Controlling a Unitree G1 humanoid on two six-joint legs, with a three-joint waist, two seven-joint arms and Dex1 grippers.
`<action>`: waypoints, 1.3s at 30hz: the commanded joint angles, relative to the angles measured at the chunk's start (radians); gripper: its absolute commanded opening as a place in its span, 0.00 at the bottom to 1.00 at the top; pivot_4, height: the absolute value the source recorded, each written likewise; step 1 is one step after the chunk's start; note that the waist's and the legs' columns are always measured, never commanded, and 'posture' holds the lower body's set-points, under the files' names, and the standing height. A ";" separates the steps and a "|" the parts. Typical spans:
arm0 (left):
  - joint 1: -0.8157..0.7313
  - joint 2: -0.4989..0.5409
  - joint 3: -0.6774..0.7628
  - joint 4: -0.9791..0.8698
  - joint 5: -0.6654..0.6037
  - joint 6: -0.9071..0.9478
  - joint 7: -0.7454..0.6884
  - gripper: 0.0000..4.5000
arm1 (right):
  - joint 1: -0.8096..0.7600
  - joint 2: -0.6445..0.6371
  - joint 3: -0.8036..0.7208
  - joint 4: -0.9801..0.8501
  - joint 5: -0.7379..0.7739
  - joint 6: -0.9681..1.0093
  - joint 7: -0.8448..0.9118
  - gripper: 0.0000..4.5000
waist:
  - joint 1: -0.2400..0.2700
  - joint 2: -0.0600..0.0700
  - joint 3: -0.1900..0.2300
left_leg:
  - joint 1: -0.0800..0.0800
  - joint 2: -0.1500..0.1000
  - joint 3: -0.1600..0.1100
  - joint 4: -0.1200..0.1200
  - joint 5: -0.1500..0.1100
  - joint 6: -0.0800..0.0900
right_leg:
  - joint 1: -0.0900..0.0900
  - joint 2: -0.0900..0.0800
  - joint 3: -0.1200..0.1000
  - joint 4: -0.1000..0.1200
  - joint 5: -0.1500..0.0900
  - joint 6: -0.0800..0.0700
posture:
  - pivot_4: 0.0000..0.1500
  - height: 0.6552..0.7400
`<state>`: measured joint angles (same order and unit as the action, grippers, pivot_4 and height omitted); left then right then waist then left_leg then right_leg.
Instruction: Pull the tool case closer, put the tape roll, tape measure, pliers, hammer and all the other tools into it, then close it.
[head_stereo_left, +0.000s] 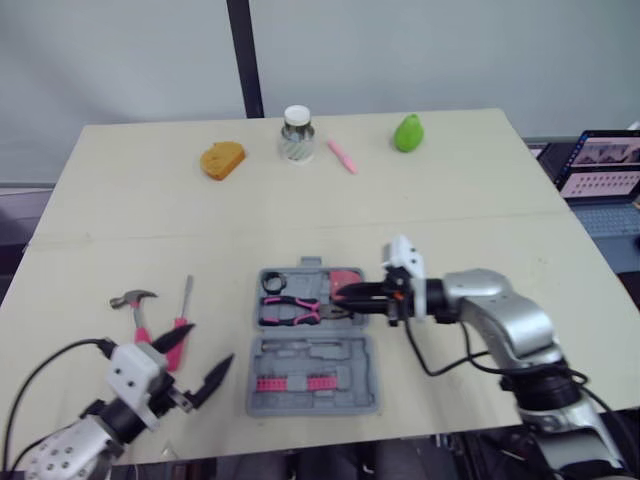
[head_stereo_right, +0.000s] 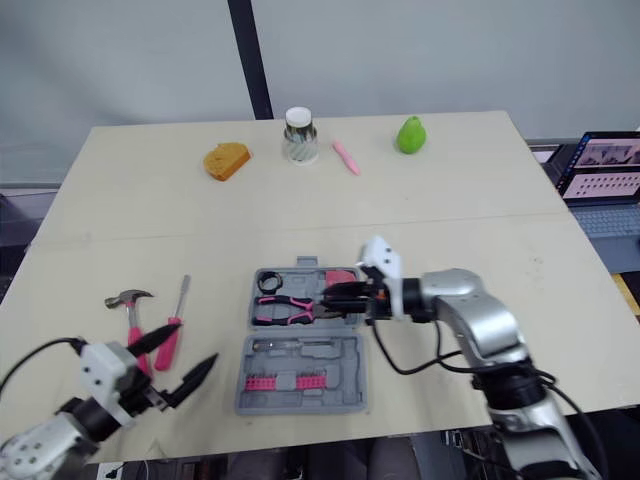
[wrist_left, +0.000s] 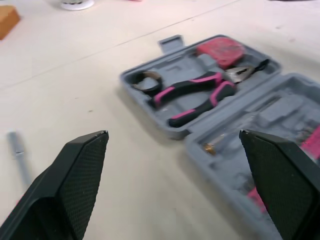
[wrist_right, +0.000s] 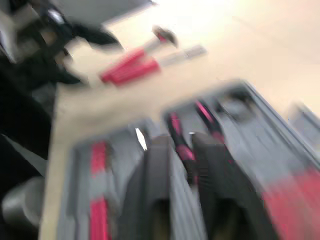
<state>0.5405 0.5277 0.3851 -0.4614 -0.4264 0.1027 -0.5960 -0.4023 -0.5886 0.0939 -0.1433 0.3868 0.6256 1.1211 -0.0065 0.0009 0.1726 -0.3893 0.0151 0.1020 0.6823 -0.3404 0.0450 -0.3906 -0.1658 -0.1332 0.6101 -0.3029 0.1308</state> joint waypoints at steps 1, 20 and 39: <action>-0.008 0.048 0.177 0.144 -0.052 0.006 -0.034 1.00 | 0.101 -0.125 -0.147 0.117 -0.014 -0.126 0.029 0.63 | 0.003 0.000 0.000 | 0.000 0.000 0.000 0.000 0.000 0.000 | 0.000 0.001 -0.001 0.000 0.000 0.000 | 1.00 1.00; -0.119 0.139 0.377 0.559 -0.019 -0.088 -0.097 1.00 | 0.245 -0.193 -0.323 0.450 -0.046 -0.384 -0.054 0.99 | -0.008 -0.003 0.002 | 0.005 0.004 0.013 0.000 -0.001 0.000 | -0.001 -0.001 0.001 0.000 0.001 0.002 | 1.00 1.00; -0.134 0.105 0.334 0.471 0.006 -0.056 -0.058 1.00 | 0.146 -0.156 -0.293 0.594 -0.085 -0.516 -0.054 0.99 | -0.021 -0.003 0.002 | 0.005 0.004 0.013 0.000 -0.001 -0.001 | -0.001 -0.001 0.000 0.001 0.001 0.001 | 1.00 1.00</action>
<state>0.4040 0.6349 0.7135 0.0401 -0.4243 0.0490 -0.6635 -0.2502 -0.7398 -0.1979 0.4467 0.3072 0.1310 1.0575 -0.0271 -0.0017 0.1745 -0.3844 0.0184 0.1116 0.6814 -0.3414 0.0451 -0.3890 -0.1680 -0.1358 0.6098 -0.3015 0.1325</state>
